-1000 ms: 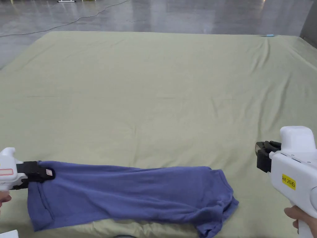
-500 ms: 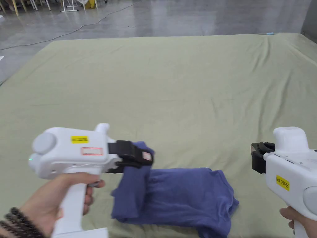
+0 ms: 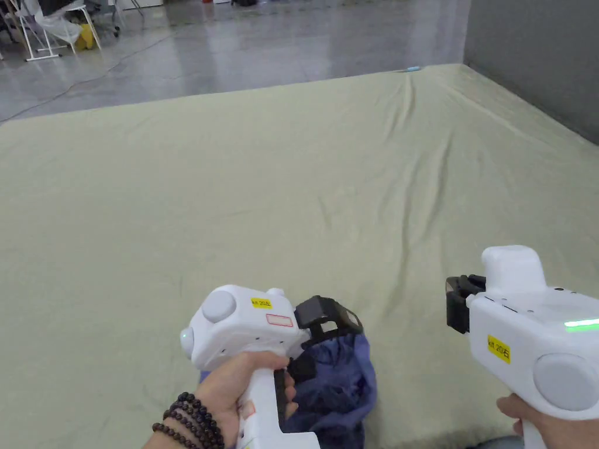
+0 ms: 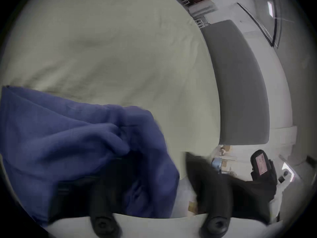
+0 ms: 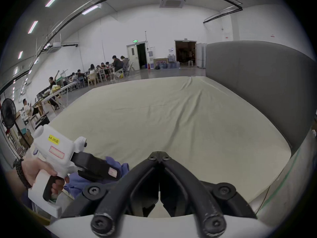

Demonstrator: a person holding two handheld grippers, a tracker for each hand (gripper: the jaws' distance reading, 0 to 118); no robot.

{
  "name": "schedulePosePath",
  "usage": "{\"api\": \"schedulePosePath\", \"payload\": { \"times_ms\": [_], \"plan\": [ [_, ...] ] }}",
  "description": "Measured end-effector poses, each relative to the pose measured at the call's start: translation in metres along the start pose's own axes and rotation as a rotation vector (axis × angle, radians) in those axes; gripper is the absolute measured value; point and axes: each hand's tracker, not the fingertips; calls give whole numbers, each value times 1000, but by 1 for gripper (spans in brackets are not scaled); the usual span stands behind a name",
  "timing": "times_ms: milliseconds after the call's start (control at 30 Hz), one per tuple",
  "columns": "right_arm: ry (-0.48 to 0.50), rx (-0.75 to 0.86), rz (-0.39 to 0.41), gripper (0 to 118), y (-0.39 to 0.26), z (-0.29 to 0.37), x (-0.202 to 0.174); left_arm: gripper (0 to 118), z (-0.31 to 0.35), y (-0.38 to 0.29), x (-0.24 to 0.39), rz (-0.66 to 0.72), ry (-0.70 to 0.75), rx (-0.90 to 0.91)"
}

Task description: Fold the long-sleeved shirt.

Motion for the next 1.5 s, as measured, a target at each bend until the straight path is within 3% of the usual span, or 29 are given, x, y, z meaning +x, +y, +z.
{"api": "schedulePosePath", "payload": {
  "times_ms": [33, 133, 200, 233, 267, 300, 333, 367, 433, 467, 533, 633, 700, 833, 933, 1267, 1367, 1500],
  "plan": [
    [-2, -1, -7, 0, -1, 0, 2, 105, 15, -1, 6, -8, 2, 33],
    [-6, -4, -23, 0, -3, -1, 4, 105, 65, -8, 21, -113, -27, 124],
    [2, -1, -27, 0, -4, 0, 4, 102, 100, -22, 23, -184, 29, 221],
    [7, -1, -27, 0, -5, -1, 3, 90, 112, -30, 24, -231, 89, 287],
    [10, -1, -26, 0, -5, -1, 1, 57, 119, -39, 28, -288, 190, 341],
    [12, 0, -25, 0, -6, -1, 0, 42, 120, -45, 31, -331, 286, 383],
    [16, 0, -21, 0, -6, -2, -2, 42, 120, -52, 30, -365, 379, 441],
    [20, -1, -18, 0, -6, -4, -3, 0, 117, -55, 30, -409, 407, 467],
    [22, -4, -13, 0, -7, -5, -6, 0, 103, -63, 34, -379, 456, 497],
    [26, -6, -13, 0, -7, -6, -7, 0, 97, -68, 33, -356, 399, 529],
    [40, -12, -16, 0, -8, -7, -7, 0, 75, -75, 33, -397, 343, 507],
    [50, -17, 0, 0, -10, -2, -7, 0, 15, -88, 30, -486, 475, 328],
    [48, -16, 1, 0, -11, 2, -5, 0, -20, -94, 24, -504, 463, 273],
    [37, -16, -10, 0, -12, 9, 3, 0, -64, -105, 21, -502, 396, 247],
    [21, -23, 1, 0, -13, 9, 6, 0, -82, -117, 36, -582, 457, 291],
    [12, -50, 0, 0, -17, 2, 1, 0, -74, -117, 39, -613, 407, 280],
    [60, -60, -3, 0, -15, -5, -11, 0, -42, -111, 31, -508, 295, 339],
    [177, -89, 34, 0, -10, -28, -45, 0, 23, -108, 19, -436, 274, 486]
  ]
}}
